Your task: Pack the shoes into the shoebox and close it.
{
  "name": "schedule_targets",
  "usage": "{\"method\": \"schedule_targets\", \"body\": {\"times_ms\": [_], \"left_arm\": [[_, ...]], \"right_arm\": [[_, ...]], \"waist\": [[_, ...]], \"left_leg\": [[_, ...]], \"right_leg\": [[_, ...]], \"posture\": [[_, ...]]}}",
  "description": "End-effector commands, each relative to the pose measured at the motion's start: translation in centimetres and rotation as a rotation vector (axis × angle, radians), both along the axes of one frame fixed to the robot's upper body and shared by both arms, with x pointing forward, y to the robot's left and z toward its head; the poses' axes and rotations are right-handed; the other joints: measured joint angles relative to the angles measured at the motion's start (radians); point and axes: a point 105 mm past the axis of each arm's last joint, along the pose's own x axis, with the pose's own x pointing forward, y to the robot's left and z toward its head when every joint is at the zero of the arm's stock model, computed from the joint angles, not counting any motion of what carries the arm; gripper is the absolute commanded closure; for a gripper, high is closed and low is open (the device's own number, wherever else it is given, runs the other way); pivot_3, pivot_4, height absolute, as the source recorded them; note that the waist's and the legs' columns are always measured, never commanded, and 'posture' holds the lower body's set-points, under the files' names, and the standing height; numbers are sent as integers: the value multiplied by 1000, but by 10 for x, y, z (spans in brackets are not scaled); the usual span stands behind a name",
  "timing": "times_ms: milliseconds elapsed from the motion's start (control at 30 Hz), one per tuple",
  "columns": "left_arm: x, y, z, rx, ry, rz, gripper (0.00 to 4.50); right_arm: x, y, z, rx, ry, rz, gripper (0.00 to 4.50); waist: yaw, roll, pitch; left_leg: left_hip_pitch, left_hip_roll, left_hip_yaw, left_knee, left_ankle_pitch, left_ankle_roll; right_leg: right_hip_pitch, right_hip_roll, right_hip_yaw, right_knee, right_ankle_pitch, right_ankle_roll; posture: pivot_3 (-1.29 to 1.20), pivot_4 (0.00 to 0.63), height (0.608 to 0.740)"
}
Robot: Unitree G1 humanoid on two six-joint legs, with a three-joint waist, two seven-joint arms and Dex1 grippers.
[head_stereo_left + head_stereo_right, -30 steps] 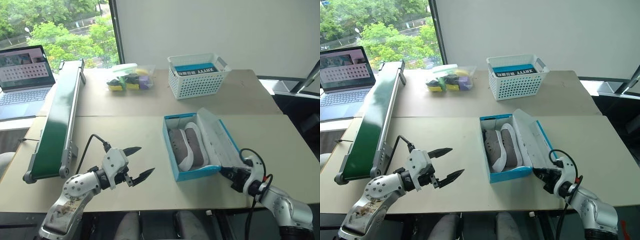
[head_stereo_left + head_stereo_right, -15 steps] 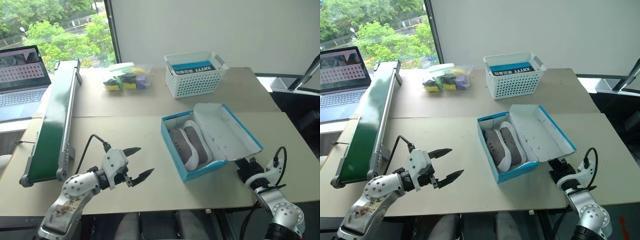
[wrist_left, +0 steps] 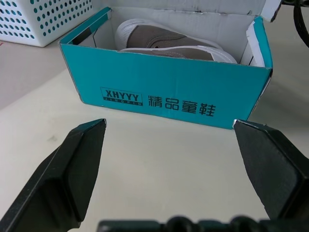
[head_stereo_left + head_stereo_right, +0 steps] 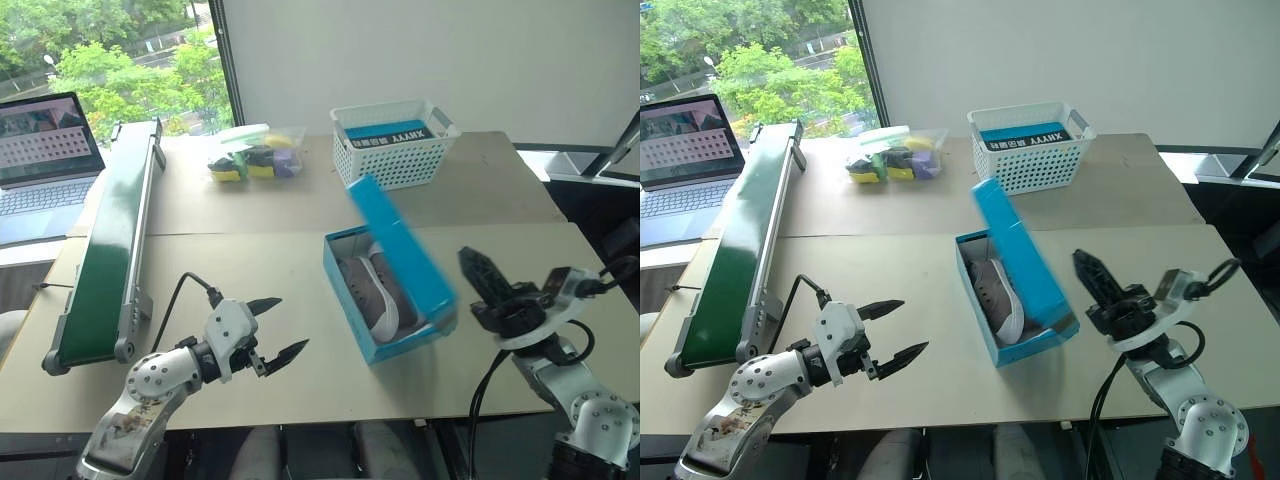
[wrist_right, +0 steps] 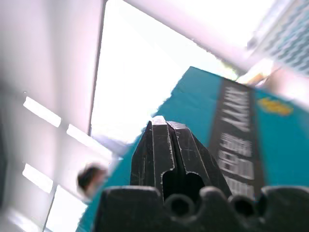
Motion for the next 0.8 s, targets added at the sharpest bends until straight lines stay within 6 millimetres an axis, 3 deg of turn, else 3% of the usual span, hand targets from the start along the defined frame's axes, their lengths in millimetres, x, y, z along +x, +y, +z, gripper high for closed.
{"method": "schedule_targets", "body": {"times_ms": [33, 100, 200, 333, 400, 500, 633, 800], "left_arm": [[-1, -4, 9, -2, -42, -9, 0], [-1, -5, 9, -1, -42, -8, 0], [-2, -5, 9, 1, -42, -4, 0], [-1, -5, 9, 0, -43, 6, 0], [-1, -5, 9, 0, -43, 11, 0], [-1, -5, 9, 1, -44, 18, 0], [-1, -4, 9, -1, -44, 35, 0], [0, -2, 8, 6, -41, 61, 0]], "right_arm": [[-4, 42, -15, -385, -47, 171, 4451], [13, 47, -17, -527, -85, 132, 4451], [37, 59, -3, -646, -202, 55, 4451], [59, 77, 19, -651, -299, -19, 4451], [67, 86, 21, -666, -311, -35, 4451], [75, 98, 1, -804, -308, -21, 4451], [85, 96, -63, -1098, -230, 37, 4451], [88, 92, -79, -1138, -212, 56, 4451]], "waist": [[-2, 0, 0], [-3, -1, 0], [0, -1, 0], [3, -1, 0], [6, -1, 0], [8, -2, -1], [7, -2, -1], [4, -6, -4]], "left_leg": [[0, 0, 0, 0, 0, 0], [0, 0, 1, 0, 0, 0], [0, 0, 2, 0, 0, 0], [-3, -1, 1, 0, 0, 0], [-5, -1, 1, 0, 0, 0], [-11, -2, 1, 0, 0, 0], [-12, -2, 1, 1, 0, 0], [-6, -1, 1, 1, 0, 0]], "right_leg": [[0, 0, 0, 0, 0, 0], [0, 0, 0, 0, 0, 0], [-1, 0, 1, 0, 0, 0], [-4, 0, 0, 0, 0, 0], [-6, 0, 0, 1, 1, -1], [-12, -1, 0, 2, 4, -6], [-14, -2, 0, 3, 5, -6], [-9, -1, 0, 3, 5, -6]], "posture": [[0, 150, 737], [0, 150, 737], [0, 150, 737], [0, 150, 737], [0, 150, 737], [0, 150, 737], [0, 150, 737], [0, 150, 737]]}}
